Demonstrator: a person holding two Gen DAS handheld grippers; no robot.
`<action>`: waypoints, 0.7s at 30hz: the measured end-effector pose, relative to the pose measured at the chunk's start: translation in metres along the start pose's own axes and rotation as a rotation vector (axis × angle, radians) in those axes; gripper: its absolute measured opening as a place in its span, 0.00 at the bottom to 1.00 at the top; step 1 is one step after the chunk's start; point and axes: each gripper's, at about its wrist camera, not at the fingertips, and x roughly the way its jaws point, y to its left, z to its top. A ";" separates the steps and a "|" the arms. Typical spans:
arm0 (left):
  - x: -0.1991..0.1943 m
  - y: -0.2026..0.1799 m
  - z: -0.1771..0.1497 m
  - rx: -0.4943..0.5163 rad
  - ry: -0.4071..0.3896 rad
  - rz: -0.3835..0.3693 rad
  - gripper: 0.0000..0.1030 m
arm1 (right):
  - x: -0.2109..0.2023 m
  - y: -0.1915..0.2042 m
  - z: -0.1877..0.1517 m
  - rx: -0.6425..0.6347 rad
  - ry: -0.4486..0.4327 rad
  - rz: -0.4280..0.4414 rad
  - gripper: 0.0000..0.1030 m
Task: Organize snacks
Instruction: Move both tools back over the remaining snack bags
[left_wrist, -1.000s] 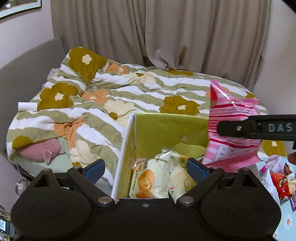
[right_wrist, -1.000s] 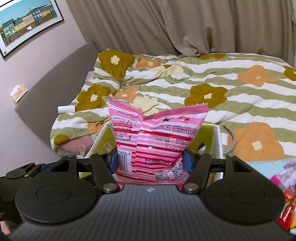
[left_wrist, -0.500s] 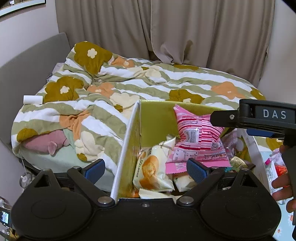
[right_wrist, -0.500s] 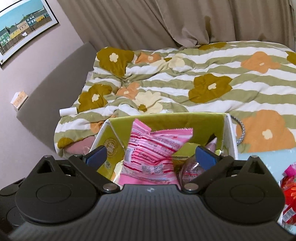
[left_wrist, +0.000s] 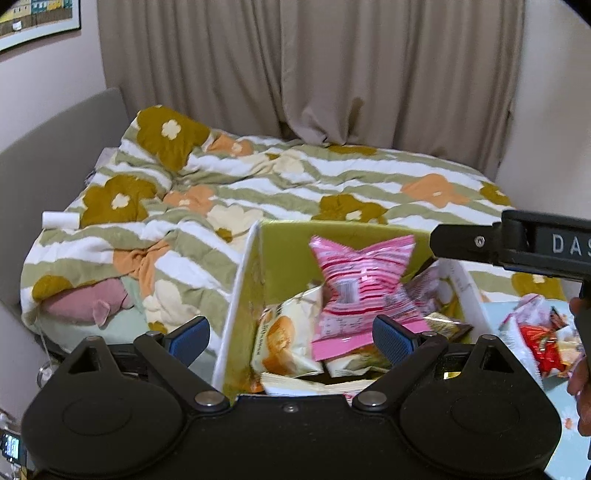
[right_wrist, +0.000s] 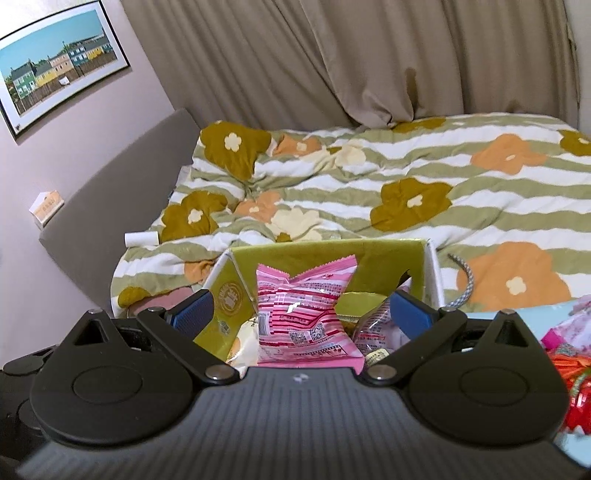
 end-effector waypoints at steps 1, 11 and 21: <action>-0.003 -0.003 0.001 0.004 -0.004 -0.013 0.94 | -0.007 0.000 0.000 0.001 -0.006 -0.005 1.00; -0.030 -0.058 -0.006 0.074 -0.040 -0.099 0.95 | -0.084 -0.031 -0.007 -0.006 -0.088 -0.092 1.00; -0.044 -0.156 -0.032 0.055 -0.041 -0.081 0.95 | -0.146 -0.131 -0.016 0.016 -0.108 -0.153 1.00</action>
